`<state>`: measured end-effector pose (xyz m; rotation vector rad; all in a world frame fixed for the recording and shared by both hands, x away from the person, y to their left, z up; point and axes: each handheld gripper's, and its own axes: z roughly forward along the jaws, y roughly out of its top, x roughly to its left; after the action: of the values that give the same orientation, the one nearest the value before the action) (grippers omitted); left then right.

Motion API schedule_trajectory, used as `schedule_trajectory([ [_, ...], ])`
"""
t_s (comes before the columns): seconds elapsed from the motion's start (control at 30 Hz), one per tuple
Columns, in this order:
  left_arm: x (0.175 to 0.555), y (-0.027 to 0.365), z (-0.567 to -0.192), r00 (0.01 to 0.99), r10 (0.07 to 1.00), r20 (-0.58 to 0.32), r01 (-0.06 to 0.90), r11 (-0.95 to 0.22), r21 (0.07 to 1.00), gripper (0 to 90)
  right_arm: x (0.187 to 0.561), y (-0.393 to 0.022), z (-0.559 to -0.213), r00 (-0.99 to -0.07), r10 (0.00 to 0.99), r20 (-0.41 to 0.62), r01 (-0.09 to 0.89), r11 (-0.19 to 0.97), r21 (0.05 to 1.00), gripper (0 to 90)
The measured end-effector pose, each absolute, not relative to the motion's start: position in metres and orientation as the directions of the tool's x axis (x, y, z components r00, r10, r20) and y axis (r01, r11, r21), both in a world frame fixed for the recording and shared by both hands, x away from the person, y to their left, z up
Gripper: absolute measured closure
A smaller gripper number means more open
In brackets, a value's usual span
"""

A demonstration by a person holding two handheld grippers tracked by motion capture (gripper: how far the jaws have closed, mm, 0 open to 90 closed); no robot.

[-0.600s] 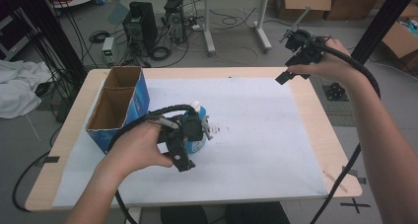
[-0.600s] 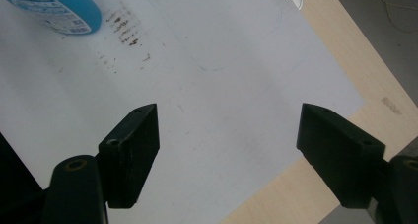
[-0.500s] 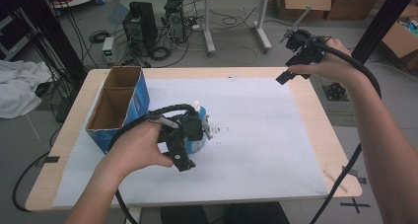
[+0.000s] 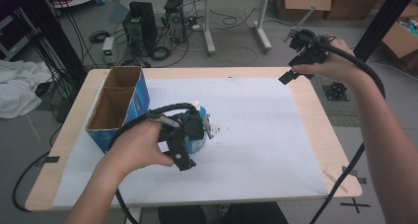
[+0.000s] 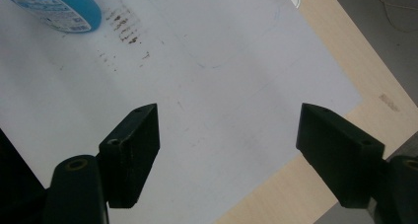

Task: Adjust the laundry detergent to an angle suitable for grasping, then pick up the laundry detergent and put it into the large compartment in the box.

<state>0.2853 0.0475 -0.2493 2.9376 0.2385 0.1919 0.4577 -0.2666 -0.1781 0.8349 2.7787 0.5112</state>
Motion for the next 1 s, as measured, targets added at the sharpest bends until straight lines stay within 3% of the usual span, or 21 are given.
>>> schedule_trajectory([
  [1.0,0.286,0.045,-0.237,0.97,0.199,0.142,0.171,-0.967,0.19,15.6,0.455,-0.27,-0.18,-0.83,0.549,-0.096,0.479,0.791,0.38,24.7],
])
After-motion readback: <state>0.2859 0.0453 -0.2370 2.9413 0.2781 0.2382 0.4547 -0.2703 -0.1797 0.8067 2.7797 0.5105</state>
